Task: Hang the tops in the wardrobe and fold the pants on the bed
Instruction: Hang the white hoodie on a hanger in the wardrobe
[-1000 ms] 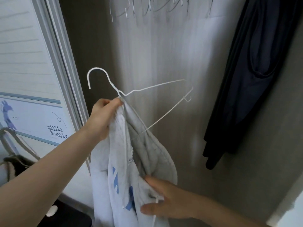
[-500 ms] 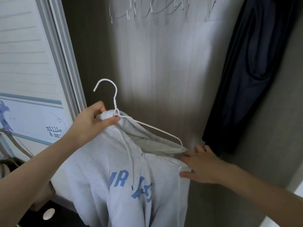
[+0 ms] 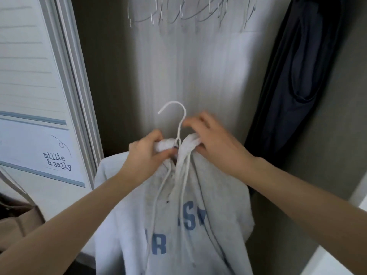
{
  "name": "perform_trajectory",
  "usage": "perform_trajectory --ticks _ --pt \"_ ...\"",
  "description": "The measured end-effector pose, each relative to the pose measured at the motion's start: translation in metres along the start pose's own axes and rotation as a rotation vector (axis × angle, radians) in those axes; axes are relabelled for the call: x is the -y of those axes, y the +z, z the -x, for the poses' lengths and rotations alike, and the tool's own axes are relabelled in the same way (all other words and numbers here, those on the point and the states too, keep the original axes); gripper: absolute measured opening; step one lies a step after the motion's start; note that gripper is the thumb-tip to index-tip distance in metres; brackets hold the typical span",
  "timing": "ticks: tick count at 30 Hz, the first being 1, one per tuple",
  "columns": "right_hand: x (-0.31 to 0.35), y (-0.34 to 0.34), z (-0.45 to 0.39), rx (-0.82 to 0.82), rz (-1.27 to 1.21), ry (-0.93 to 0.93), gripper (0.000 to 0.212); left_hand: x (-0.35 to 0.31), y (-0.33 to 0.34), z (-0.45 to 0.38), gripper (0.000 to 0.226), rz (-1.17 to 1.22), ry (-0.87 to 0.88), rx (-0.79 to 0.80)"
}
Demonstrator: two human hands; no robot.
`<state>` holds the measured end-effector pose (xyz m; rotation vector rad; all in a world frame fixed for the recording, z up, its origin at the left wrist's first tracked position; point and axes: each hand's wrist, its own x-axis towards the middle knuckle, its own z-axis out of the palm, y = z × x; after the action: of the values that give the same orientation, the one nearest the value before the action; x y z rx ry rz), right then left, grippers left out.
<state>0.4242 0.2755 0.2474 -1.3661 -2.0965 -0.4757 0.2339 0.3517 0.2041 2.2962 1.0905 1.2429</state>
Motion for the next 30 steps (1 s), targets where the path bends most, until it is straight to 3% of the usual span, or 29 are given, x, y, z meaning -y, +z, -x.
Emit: perform_trajectory --ticks 2,5,7,9,11,13,18,23,26,28,30 --pt "-0.012 -0.007 0.007 -0.032 0.191 0.352 0.061 0.005 -0.010 -0.005 0.034 0.130 -0.031 -0.082" --pt "-0.029 -0.024 0.015 0.373 0.256 0.756 0.057 0.011 -0.024 -0.009 0.035 0.275 -0.061 -0.161" --pt "-0.037 -0.032 0.014 0.540 0.089 0.817 0.064 0.011 -0.026 -0.014 0.035 0.311 -0.072 -0.175" --pt "-0.041 -0.035 0.010 0.509 -0.145 0.876 0.061 0.009 -0.023 -0.018 0.036 0.305 -0.073 -0.188" --pt "-0.041 -0.038 0.006 0.406 -0.422 0.940 0.042 0.006 -0.022 -0.022 0.036 0.261 -0.082 -0.206" --pt "-0.040 -0.039 0.001 0.310 -0.602 0.905 0.028 0.002 -0.022 -0.025 0.034 0.230 -0.078 -0.207" --pt "-0.021 -0.022 -0.015 0.157 -0.624 0.636 0.034 -0.020 -0.012 -0.028 0.035 0.155 0.000 -0.147" --pt "-0.015 -0.028 -0.014 0.072 -0.616 0.441 0.022 -0.009 -0.030 -0.028 0.045 0.204 -0.055 -0.031" --pt "-0.032 -0.042 -0.003 -0.038 -0.298 0.369 0.011 0.017 -0.051 -0.031 0.040 0.241 -0.160 -0.160" --pt "-0.042 -0.044 -0.002 0.025 -0.082 0.315 0.033 0.024 -0.056 -0.033 0.040 0.250 -0.195 -0.237" --pt "-0.041 -0.042 -0.005 0.219 -0.053 0.295 0.062 0.021 -0.055 -0.032 0.042 0.290 -0.179 -0.238"
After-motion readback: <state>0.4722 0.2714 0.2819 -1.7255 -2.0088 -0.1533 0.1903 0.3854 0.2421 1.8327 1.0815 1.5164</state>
